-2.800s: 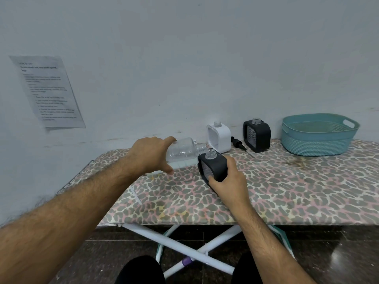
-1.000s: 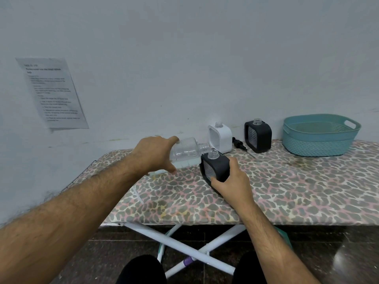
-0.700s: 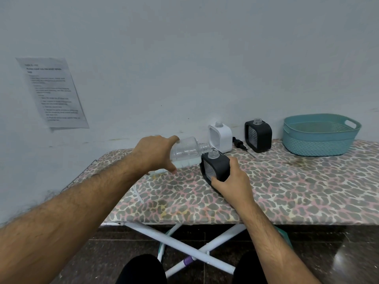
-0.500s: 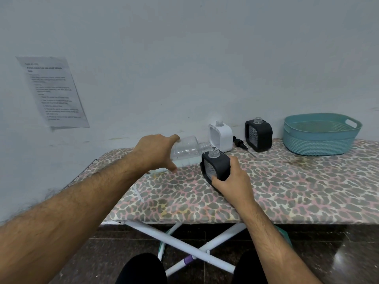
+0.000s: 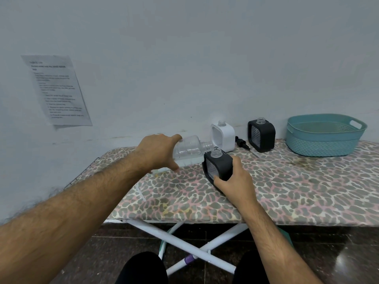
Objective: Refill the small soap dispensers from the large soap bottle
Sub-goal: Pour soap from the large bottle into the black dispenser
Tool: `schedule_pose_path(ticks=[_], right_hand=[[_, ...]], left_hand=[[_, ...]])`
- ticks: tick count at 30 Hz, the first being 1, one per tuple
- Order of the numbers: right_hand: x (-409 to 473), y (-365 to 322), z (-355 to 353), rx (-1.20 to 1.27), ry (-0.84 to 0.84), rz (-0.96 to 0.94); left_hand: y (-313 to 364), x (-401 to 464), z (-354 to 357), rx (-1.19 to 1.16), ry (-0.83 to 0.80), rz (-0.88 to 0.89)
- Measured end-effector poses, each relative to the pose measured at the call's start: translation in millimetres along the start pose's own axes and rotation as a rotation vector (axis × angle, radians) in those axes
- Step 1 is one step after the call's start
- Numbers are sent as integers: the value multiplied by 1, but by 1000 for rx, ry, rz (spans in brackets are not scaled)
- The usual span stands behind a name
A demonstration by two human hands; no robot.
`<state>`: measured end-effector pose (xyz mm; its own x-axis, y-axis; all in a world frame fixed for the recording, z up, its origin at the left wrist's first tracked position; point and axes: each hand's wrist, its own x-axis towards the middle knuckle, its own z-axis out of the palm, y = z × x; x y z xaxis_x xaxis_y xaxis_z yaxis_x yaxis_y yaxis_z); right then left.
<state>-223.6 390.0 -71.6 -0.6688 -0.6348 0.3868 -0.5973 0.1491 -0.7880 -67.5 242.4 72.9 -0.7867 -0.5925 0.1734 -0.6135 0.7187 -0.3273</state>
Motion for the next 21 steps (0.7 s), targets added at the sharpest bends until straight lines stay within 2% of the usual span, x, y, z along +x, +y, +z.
schedule_pose_path(ticks=[21], right_hand=[[1,1,1,4,-6,2]], left_hand=[[2,1,-3,8,9,7]])
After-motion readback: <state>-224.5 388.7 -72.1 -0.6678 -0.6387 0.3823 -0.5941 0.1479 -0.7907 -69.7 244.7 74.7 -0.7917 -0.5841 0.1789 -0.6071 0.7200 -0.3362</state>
